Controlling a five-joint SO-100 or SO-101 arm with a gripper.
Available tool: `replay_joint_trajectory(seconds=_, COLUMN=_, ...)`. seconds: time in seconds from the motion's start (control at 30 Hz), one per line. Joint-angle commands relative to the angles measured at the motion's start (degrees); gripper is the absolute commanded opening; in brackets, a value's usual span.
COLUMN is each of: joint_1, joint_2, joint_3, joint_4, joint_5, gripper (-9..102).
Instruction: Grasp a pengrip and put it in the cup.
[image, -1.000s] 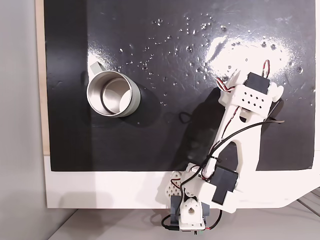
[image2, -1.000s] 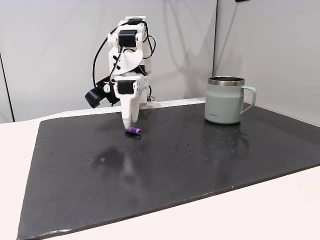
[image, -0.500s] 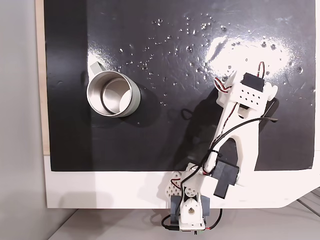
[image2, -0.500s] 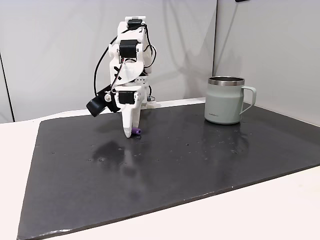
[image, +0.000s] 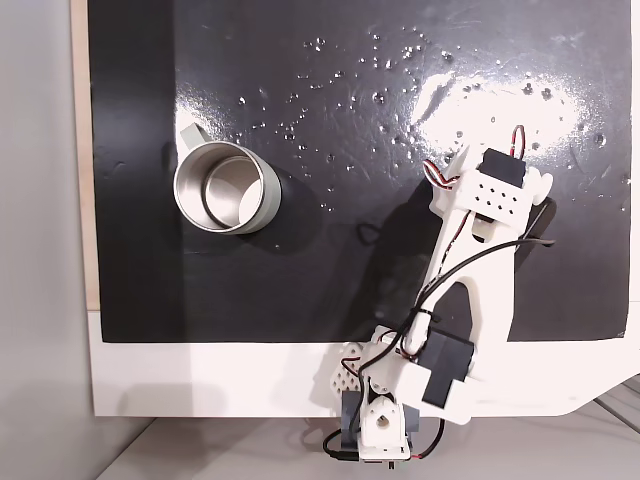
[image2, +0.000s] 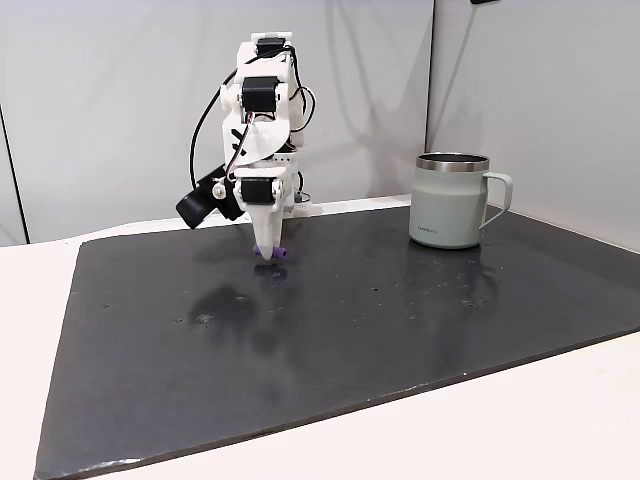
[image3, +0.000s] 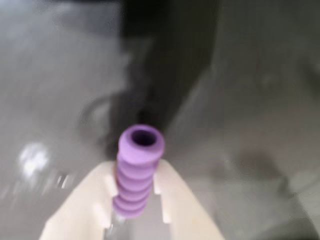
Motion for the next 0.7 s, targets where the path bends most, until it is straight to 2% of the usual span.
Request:
replay_joint_trajectory(seconds=0.0, joint_1=-1.4, joint_2=9.1, joint_3=-3.2, joint_4=3.5, joint_5=-0.9, gripper=0)
replay_joint_trajectory(seconds=0.33, joint_1=-11.6, joint_2=27.0, joint_3=-12.0, joint_4=14.1, joint_5=-2.8, gripper=0)
replay_joint_trajectory(seconds=0.67, joint_1=-30.4, joint_2=29.4, joint_3=-20.1, joint_4=16.1, joint_5=-7.4, gripper=0)
